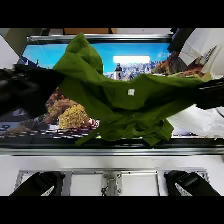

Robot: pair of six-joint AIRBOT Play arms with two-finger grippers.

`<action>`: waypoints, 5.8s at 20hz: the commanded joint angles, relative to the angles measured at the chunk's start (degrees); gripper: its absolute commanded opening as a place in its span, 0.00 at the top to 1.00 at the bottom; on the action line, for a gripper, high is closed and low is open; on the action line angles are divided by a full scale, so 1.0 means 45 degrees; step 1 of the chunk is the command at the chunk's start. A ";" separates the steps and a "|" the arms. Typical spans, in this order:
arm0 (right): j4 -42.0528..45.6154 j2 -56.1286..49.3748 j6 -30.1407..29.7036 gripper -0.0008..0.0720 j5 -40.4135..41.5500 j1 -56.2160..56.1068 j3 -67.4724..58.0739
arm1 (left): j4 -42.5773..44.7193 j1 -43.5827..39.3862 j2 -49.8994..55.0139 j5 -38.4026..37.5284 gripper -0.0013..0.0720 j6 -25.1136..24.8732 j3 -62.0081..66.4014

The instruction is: Fold the clothes and pants, and hang the long-sleeved shirts on hangers.

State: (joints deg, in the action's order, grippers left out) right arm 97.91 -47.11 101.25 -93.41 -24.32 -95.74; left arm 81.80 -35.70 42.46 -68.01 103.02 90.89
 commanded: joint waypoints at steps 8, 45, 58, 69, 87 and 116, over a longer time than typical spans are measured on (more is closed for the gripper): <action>-0.1015 -0.1831 0.1423 0.98 -0.1705 -0.0015 0.1258 | 0.2773 -0.0714 0.2161 -0.3152 0.96 0.2599 -0.3580; -0.1112 -0.4328 0.1166 0.97 -0.0350 -0.1307 0.1719 | 0.1277 1.1103 0.7189 0.0277 0.02 -0.3483 -0.1608; -0.1112 -0.4337 0.1166 0.97 -0.0345 -0.1307 0.1719 | 0.4313 1.2468 1.3916 0.3526 0.02 -0.4143 0.0578; -0.1112 -0.4337 0.1166 0.97 -0.0350 -0.1307 0.1719 | 0.4619 1.2541 1.6398 0.3740 0.02 -0.4148 0.2331; -0.1112 -0.4337 0.1166 0.97 -0.0350 -0.1307 0.1719 | 0.4605 1.2473 1.6164 0.4046 0.96 -0.4143 0.1943; -0.1107 -0.4337 0.1166 0.97 -0.0345 -0.1307 0.1719 | -0.3857 0.8845 0.5921 -0.8218 0.96 -1.3498 0.1768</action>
State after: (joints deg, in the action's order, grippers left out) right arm 92.92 -66.61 106.50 -94.96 -30.15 -88.03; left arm 69.47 4.43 71.57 -96.60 46.89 99.39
